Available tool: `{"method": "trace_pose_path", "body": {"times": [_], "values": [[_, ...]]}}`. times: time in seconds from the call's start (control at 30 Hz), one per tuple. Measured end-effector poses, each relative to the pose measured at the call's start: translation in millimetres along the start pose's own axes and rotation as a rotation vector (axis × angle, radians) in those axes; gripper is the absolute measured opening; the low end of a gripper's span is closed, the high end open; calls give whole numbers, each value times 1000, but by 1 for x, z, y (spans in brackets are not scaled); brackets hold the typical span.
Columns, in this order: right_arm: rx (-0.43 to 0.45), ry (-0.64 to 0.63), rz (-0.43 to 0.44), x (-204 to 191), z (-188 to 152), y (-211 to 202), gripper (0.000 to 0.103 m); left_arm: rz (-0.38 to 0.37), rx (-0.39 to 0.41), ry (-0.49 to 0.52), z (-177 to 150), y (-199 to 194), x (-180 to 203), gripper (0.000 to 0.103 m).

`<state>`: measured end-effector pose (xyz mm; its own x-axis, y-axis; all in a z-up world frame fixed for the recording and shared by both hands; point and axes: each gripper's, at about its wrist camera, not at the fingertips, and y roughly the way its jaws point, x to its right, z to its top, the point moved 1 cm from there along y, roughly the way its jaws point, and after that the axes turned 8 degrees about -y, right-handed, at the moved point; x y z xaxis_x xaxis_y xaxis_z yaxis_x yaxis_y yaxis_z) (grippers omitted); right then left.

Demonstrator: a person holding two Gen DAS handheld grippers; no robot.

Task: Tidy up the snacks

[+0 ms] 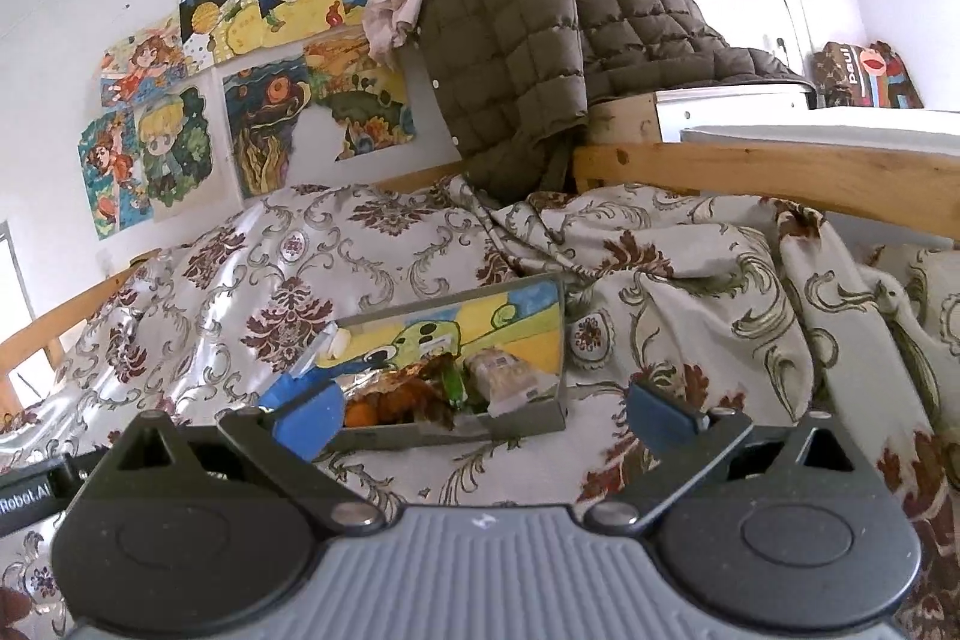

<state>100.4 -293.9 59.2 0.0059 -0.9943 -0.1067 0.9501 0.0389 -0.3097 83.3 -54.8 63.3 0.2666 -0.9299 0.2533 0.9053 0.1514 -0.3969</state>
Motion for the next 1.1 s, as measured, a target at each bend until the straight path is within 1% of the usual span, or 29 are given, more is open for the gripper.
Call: {"method": "trace_pose_path", "body": {"times": [0.13, 0.4, 0.6, 0.8, 1.1], "values": [[-3, -14, 4, -2, -6, -9, 103, 9, 1, 14, -6, -9, -4, 102], [-46, -54, 7, -11, -25, -23, 103, 32, 9, 63, -16, -23, -16, 102], [-77, -81, 12, -19, -35, -30, 103, 39, -7, 80, -28, -26, -27, 102], [-121, -123, 30, -31, -42, -28, 103, 41, -41, 61, -35, -22, -38, 102], [-145, -149, 48, -39, -48, -23, 103, 43, -50, 58, -38, -19, -44, 102]]}}
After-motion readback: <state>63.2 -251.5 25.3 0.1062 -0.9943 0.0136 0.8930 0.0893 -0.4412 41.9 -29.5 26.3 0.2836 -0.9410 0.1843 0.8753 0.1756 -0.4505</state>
